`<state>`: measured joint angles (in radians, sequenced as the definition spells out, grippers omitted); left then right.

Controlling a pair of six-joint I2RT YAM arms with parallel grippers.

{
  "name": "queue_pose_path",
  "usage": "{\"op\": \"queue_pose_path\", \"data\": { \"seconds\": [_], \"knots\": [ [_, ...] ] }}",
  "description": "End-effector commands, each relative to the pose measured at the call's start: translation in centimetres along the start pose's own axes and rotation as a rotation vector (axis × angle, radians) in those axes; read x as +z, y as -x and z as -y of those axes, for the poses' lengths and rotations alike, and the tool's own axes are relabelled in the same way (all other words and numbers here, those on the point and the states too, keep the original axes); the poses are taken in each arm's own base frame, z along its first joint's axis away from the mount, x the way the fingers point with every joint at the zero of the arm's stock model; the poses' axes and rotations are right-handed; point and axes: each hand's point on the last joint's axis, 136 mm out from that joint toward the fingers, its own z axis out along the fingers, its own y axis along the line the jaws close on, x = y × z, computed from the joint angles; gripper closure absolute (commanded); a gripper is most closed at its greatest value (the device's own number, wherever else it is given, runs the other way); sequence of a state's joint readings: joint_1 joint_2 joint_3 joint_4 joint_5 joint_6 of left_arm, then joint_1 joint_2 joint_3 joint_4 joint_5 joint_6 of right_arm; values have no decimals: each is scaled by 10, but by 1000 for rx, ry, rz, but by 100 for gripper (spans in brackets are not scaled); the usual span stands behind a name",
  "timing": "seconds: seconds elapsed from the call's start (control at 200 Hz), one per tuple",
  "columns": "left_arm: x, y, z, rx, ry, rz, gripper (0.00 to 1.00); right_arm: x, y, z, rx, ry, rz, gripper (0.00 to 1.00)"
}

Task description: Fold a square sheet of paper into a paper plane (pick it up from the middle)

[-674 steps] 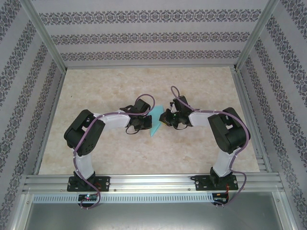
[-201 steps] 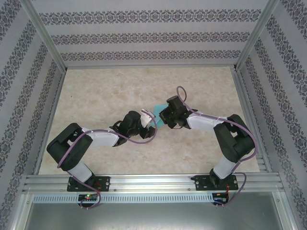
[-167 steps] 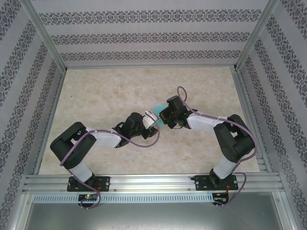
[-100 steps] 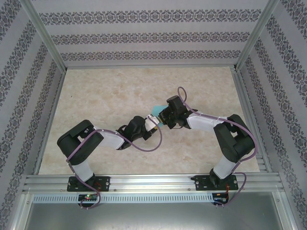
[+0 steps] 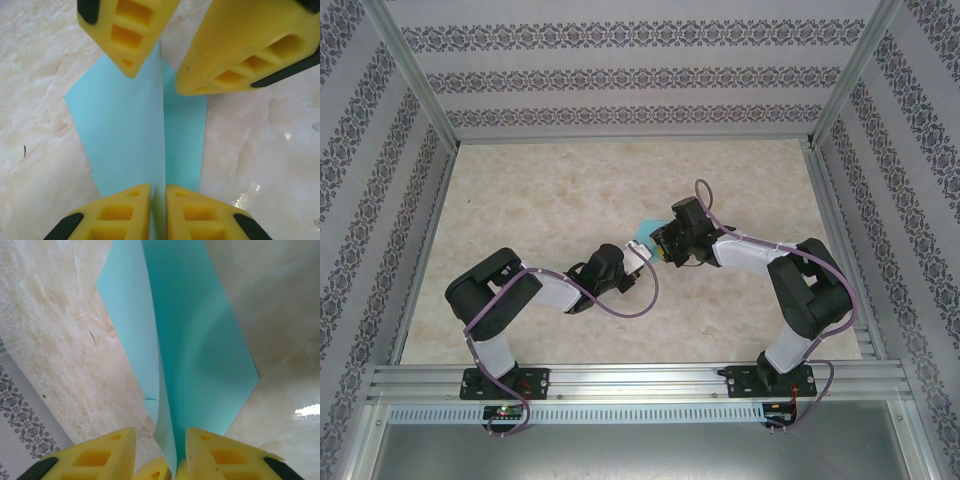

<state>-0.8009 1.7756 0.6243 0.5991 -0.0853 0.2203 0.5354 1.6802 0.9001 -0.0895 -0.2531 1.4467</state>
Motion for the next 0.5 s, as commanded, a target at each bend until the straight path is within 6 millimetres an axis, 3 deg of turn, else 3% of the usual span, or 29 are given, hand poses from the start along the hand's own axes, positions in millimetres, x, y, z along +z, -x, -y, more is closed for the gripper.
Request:
{"op": "queue_pose_path", "data": {
  "seconds": [0.0, 0.235, 0.495],
  "knots": [
    [1, 9, 3, -61, -6, 28, 85, -15, 3, -18, -78, 68, -2, 64],
    [-7, 11, 13, -360, -120, 24, 87, -34, 14, -19, -297, 147, 32, 55],
    [-18, 20, 12, -647, -197, 29, 88, -41, 3, -9, -492, 200, -5, 53]
  ]
}}
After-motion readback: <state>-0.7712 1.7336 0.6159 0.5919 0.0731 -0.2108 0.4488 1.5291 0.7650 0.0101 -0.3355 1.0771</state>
